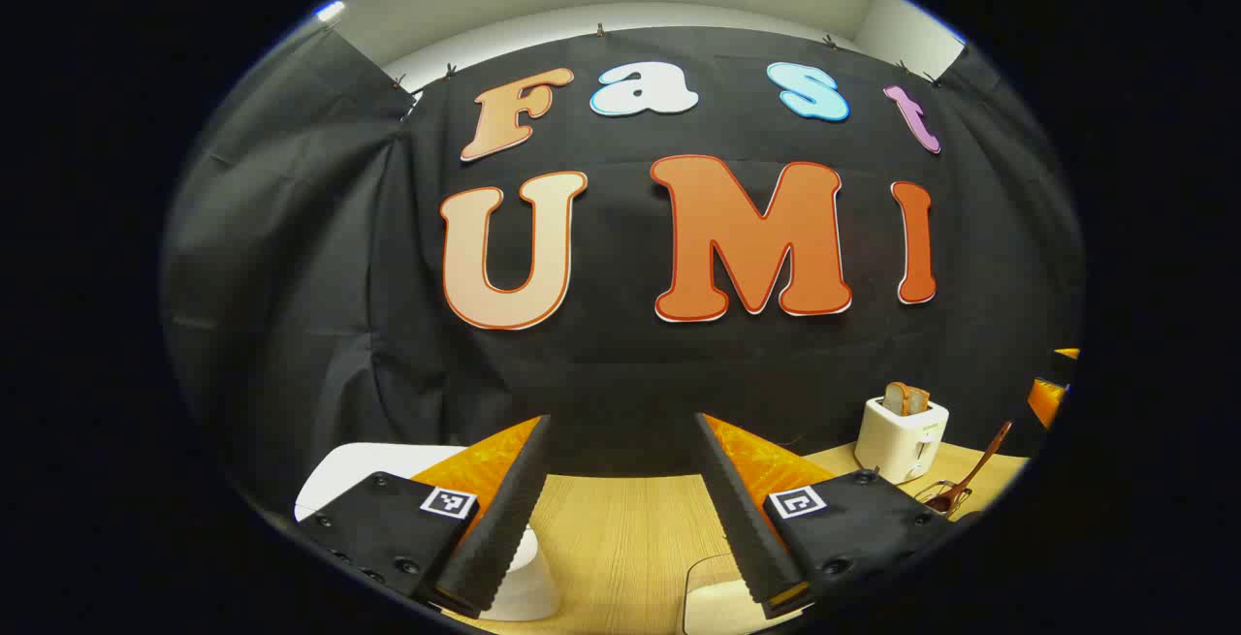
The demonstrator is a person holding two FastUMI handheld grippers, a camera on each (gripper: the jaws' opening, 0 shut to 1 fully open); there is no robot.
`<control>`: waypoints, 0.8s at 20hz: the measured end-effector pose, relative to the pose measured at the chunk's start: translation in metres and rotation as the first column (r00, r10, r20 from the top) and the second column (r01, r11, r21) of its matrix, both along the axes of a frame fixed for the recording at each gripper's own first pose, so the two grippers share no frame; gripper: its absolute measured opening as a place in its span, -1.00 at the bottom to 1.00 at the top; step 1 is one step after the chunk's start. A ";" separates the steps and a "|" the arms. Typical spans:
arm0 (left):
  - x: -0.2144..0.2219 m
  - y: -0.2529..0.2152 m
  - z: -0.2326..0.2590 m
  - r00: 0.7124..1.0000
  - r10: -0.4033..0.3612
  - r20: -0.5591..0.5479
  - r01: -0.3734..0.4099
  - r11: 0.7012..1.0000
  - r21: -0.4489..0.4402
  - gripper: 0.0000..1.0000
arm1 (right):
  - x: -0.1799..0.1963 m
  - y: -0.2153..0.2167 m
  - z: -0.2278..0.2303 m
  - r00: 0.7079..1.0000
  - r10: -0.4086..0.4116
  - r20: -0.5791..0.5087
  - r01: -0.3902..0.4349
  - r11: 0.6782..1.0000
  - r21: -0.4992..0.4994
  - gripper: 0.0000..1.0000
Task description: Close the left gripper, press the button to open the rice cooker; take a wooden spoon from the chopstick holder with the right hand, scoop a spoonful of rice and pour it into the rice cooker, then put the wooden spoon back into the chopstick holder.
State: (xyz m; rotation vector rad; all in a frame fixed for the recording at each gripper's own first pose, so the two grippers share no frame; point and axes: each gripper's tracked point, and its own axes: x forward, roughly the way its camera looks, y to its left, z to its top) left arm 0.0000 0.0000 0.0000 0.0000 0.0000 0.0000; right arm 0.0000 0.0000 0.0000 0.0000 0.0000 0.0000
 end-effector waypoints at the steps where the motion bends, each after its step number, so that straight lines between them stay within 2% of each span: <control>1: 0.000 0.001 0.000 1.000 0.003 0.000 -0.003 1.000 0.000 0.84 | 0.000 0.000 0.000 1.000 0.004 -0.002 -0.004 1.000 0.003 0.88; 6: -0.003 0.001 0.006 1.000 -0.001 0.010 0.001 1.000 0.008 0.84 | 0.002 -0.004 0.000 1.000 -0.015 -0.003 0.015 1.000 -0.003 0.87; 8: -0.003 0.001 0.010 1.000 -0.003 0.019 0.003 1.000 0.009 0.87 | 0.001 0.003 -0.004 1.000 0.019 -0.021 -0.019 1.000 0.001 0.87; 12: -0.006 0.004 0.020 0.999 0.011 0.042 -0.012 1.000 0.023 0.87 | 0.001 0.006 -0.002 0.999 0.032 -0.026 -0.033 0.999 -0.023 0.86; 16: -0.006 0.018 0.028 0.997 0.057 0.058 -0.060 0.997 0.041 0.87 | -0.001 0.007 0.001 0.999 0.046 -0.018 -0.046 0.999 -0.019 0.85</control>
